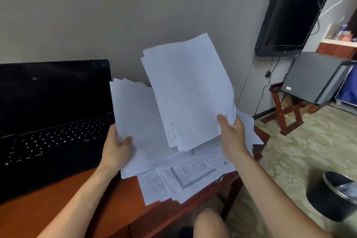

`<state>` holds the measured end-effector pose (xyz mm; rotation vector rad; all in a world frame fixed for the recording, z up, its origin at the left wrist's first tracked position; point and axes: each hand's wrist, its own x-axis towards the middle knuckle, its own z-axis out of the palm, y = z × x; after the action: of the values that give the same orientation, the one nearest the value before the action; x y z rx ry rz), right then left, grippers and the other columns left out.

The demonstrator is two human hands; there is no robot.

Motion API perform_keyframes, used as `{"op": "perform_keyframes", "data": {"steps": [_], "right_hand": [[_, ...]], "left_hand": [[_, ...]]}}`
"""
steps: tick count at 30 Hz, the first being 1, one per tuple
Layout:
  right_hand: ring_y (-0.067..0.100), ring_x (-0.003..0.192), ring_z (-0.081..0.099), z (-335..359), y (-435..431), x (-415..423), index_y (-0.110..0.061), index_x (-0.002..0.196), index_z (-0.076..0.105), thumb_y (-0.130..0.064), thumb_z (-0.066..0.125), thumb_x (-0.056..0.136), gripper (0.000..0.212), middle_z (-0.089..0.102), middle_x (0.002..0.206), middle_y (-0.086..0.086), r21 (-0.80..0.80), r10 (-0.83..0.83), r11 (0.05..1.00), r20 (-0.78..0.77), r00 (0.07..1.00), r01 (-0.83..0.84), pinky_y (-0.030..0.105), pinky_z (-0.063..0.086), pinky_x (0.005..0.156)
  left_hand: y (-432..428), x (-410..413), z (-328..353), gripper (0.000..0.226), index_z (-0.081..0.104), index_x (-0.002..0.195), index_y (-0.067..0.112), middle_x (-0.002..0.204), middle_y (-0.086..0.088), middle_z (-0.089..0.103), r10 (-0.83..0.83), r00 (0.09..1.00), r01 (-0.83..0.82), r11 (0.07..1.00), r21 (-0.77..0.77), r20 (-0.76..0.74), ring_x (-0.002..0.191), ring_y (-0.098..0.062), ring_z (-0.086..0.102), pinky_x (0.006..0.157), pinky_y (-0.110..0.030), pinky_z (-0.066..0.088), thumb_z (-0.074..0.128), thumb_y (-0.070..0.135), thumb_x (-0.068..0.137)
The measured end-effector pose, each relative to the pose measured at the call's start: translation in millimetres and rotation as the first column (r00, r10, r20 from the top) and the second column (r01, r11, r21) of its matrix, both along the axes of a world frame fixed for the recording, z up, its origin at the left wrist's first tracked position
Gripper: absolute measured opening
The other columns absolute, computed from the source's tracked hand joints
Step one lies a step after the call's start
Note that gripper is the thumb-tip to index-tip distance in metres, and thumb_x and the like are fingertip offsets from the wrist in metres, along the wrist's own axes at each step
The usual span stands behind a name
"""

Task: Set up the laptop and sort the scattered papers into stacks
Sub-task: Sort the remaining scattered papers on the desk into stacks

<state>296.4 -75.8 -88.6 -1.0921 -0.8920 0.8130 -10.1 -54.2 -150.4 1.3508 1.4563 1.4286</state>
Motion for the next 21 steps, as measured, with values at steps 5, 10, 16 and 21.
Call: {"op": "perform_keyframes", "data": {"steps": [5,10,16,21], "right_hand": [[0.017,0.099,0.069,-32,4,-7,-0.027,0.119,0.065,-0.004,0.049,0.100,0.034,0.072,0.112,0.000,-0.176,0.049,0.984,0.053,0.997,-0.039,0.038,0.062,0.070],[0.004,0.104,0.065,-56,6,-22,-0.030,0.127,0.057,-0.004,0.051,0.097,0.040,0.068,0.116,-0.012,-0.216,0.110,0.975,0.269,0.957,-0.051,0.027,0.058,0.085],[-0.025,0.100,0.053,-59,8,-35,-0.035,0.130,0.051,-0.010,0.051,0.100,0.039,0.058,0.118,-0.031,-0.239,0.286,0.952,0.481,0.829,-0.189,-0.003,0.041,0.078],[0.003,0.125,0.053,-72,10,-43,-0.027,0.142,0.045,-0.024,0.048,0.102,0.040,0.055,0.136,-0.012,-0.172,0.162,0.982,0.537,0.828,-0.081,0.023,0.043,0.106]], "left_hand": [[1,1,-2,0.042,0.051,0.139,0.022,0.128,0.006,0.066,-0.047,0.998,0.048,0.998,-0.036,0.029,0.117,-0.012,0.065,0.103,-0.041,0.053,0.058,0.003,0.102],[-2,4,-3,0.038,0.051,0.139,0.023,0.128,0.003,0.068,-0.121,0.992,0.126,0.986,-0.105,0.046,0.117,-0.018,0.068,0.104,-0.051,0.054,0.058,0.010,0.104],[-1,3,-6,0.041,0.053,0.139,0.029,0.131,0.004,0.069,-0.211,0.976,0.215,0.971,-0.101,0.056,0.119,-0.018,0.068,0.103,-0.050,0.055,0.054,0.033,0.098],[-2,4,-7,0.049,0.054,0.139,0.028,0.131,0.006,0.068,-0.225,0.974,0.222,0.971,-0.091,-0.024,0.118,-0.016,0.069,0.101,-0.048,0.057,0.059,0.047,0.094]]}}
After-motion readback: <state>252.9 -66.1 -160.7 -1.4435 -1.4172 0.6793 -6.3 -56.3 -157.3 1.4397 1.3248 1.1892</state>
